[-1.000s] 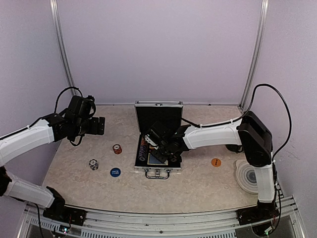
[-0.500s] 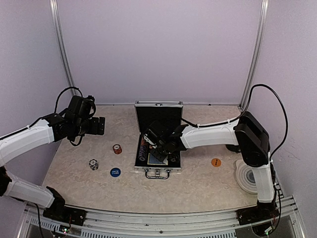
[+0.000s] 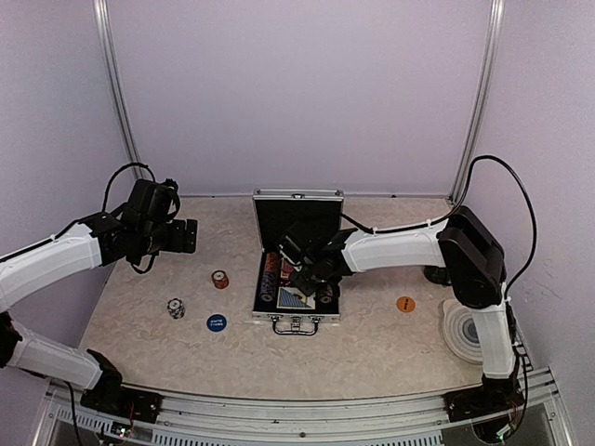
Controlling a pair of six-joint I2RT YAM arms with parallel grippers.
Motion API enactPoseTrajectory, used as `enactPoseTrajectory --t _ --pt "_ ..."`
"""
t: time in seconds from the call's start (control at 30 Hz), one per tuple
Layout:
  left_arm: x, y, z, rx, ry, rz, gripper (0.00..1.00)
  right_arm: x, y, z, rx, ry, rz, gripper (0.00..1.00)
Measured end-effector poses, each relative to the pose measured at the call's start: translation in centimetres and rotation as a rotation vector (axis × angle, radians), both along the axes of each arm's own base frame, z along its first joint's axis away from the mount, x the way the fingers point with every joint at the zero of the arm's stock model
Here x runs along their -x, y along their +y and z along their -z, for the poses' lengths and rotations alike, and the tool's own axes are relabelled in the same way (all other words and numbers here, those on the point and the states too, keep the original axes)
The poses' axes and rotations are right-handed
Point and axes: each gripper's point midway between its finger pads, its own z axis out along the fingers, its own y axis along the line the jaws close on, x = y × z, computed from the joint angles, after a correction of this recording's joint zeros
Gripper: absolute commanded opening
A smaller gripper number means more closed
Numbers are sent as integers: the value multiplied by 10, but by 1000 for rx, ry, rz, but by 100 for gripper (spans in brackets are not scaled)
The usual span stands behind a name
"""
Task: Pack up texas hold em set
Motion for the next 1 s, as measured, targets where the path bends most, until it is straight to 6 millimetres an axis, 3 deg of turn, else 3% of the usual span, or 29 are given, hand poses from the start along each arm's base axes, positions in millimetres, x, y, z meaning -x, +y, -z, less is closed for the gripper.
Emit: enactPoseTrajectory --t 0.7,0.93,1.0 --pt "0 0 0 0 1 1 99 -10 -8 0 10 -9 50 52" --pt "0 -1 0 2 2 3 99 -10 -8 0 10 -9 47 61" --pt "0 -1 0 3 2 4 99 -10 -8 -2 9 -11 44 68"
